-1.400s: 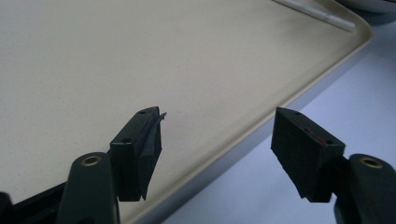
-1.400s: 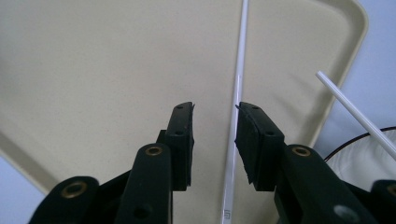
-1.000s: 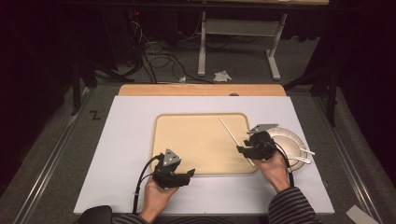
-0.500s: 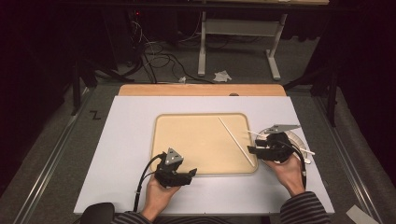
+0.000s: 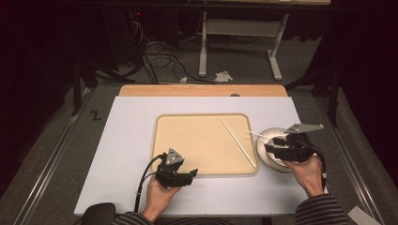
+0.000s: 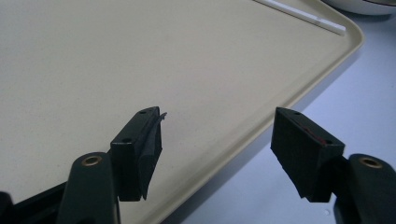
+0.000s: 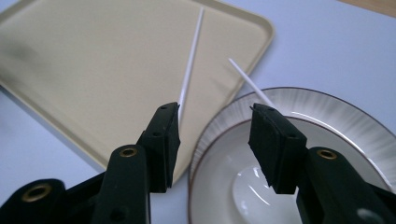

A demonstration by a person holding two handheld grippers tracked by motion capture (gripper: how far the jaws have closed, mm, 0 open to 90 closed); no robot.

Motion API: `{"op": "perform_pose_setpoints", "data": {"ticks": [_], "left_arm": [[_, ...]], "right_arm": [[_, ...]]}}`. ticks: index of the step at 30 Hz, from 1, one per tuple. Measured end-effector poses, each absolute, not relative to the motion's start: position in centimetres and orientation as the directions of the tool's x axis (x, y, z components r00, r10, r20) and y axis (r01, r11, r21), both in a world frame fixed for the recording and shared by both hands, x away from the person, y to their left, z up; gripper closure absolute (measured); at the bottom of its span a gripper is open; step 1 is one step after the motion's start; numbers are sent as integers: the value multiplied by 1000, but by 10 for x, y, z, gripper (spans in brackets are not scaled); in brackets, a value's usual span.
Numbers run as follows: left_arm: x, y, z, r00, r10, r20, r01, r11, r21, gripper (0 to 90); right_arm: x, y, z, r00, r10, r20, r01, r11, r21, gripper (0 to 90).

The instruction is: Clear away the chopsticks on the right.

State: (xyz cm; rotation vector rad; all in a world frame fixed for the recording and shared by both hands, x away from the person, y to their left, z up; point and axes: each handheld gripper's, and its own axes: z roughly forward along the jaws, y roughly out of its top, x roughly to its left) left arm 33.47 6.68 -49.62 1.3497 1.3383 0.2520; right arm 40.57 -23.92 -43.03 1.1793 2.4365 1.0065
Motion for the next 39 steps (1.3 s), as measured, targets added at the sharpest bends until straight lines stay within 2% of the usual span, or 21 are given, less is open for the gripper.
{"op": "perform_pose_setpoints", "data": {"ticks": [5, 15, 17, 22, 39], "left_arm": [[335, 67, -496, 324, 782, -533, 535, 313, 785, 338], [336, 68, -496, 321, 783, -533, 534, 315, 785, 332], [335, 67, -495, 321, 782, -534, 528, 320, 786, 333], [334, 67, -495, 319, 786, -529, 527, 317, 789, 332], [326, 77, -493, 292, 790, -539, 516, 344, 784, 332]], "right_arm": [[402, -251, -424, -637, 768, 74, 589, 423, 688, 576], [398, -277, -413, -605, 795, 32, 586, 418, 694, 665], [399, -287, -411, -593, 805, -19, 570, 437, 696, 695], [399, -305, -407, -568, 823, -15, 576, 410, 708, 737], [419, -345, -406, -514, 857, -47, 612, 404, 680, 774]]}}
